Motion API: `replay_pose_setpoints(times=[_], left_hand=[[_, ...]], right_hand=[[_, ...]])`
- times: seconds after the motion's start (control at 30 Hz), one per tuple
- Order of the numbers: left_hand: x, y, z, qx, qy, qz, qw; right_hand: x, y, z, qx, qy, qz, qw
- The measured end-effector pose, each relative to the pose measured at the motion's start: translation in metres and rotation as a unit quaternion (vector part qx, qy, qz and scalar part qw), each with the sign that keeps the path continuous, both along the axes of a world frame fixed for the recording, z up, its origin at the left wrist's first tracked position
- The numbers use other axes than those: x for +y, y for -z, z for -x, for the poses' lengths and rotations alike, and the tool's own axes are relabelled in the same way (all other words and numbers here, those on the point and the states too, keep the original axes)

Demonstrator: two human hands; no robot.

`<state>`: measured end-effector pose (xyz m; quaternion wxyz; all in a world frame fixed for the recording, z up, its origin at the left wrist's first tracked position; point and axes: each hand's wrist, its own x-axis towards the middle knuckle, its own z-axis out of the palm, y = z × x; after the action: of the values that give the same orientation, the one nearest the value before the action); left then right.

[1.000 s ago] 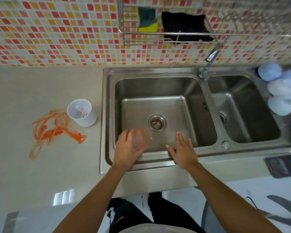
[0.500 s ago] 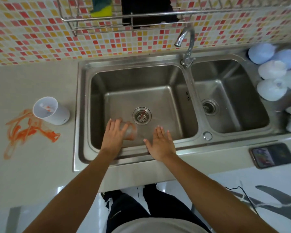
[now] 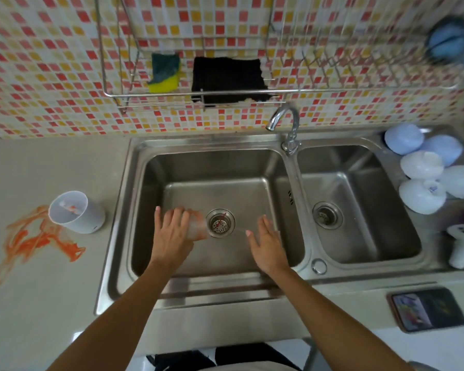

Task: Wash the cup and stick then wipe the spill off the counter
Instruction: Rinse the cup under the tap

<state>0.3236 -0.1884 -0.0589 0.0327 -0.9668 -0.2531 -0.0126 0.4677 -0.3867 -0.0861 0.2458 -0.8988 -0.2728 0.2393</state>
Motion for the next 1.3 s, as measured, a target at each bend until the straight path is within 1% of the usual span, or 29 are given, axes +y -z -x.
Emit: replay_pose_setpoints(times=[0.1, 0.17, 0.2, 0.27, 0.37, 0.47, 0.57, 0.63, 0.7, 0.83, 0.97, 1.1, 1.17, 1.3], left_hand=[[-0.001, -0.018, -0.038, -0.052, -0.002, 0.005, 0.999], [-0.006, -0.032, -0.068, -0.084, -0.028, 0.048, 0.995], [-0.007, -0.039, -0.083, -0.099, -0.04, 0.072, 0.992], [-0.008, -0.051, -0.113, -0.126, -0.055, 0.141, 0.98], [-0.008, -0.068, -0.15, -0.153, -0.07, 0.262, 0.95], [-0.008, -0.075, -0.172, -0.178, -0.055, 0.315, 0.931], [-0.009, -0.073, -0.184, -0.215, -0.036, 0.362, 0.906], [-0.01, -0.073, -0.191, -0.215, -0.035, 0.383, 0.898], [-0.01, -0.075, -0.197, -0.21, -0.038, 0.395, 0.894], [-0.006, -0.073, -0.207, -0.198, -0.06, 0.407, 0.89], [-0.006, -0.073, -0.215, -0.209, -0.07, 0.409, 0.886], [-0.011, -0.063, -0.22, -0.218, -0.037, 0.412, 0.884], [-0.017, -0.058, -0.22, -0.226, -0.017, 0.427, 0.875], [-0.017, -0.057, -0.223, -0.265, -0.056, 0.465, 0.843]], right_hand=[[0.01, -0.027, -0.068, -0.034, 0.107, -0.072, 0.991], [0.021, -0.045, -0.118, -0.055, 0.162, -0.117, 0.978], [0.028, -0.053, -0.141, -0.062, 0.172, -0.129, 0.975], [0.041, -0.067, -0.179, -0.064, 0.175, -0.124, 0.975], [0.06, -0.078, -0.205, -0.052, 0.162, -0.09, 0.981], [0.069, -0.074, -0.21, -0.081, 0.125, -0.071, 0.986], [0.071, -0.066, -0.209, -0.088, 0.099, -0.057, 0.99], [0.074, -0.061, -0.208, -0.099, 0.053, -0.038, 0.993], [0.077, -0.059, -0.207, -0.105, 0.037, -0.033, 0.993], [0.075, -0.057, -0.212, -0.117, 0.05, -0.065, 0.99], [0.07, -0.054, -0.22, -0.098, 0.046, -0.062, 0.992], [0.067, -0.053, -0.229, -0.082, 0.053, -0.066, 0.993], [0.065, -0.052, -0.234, -0.075, 0.043, -0.067, 0.994], [0.063, -0.05, -0.239, -0.071, 0.026, -0.067, 0.995]])
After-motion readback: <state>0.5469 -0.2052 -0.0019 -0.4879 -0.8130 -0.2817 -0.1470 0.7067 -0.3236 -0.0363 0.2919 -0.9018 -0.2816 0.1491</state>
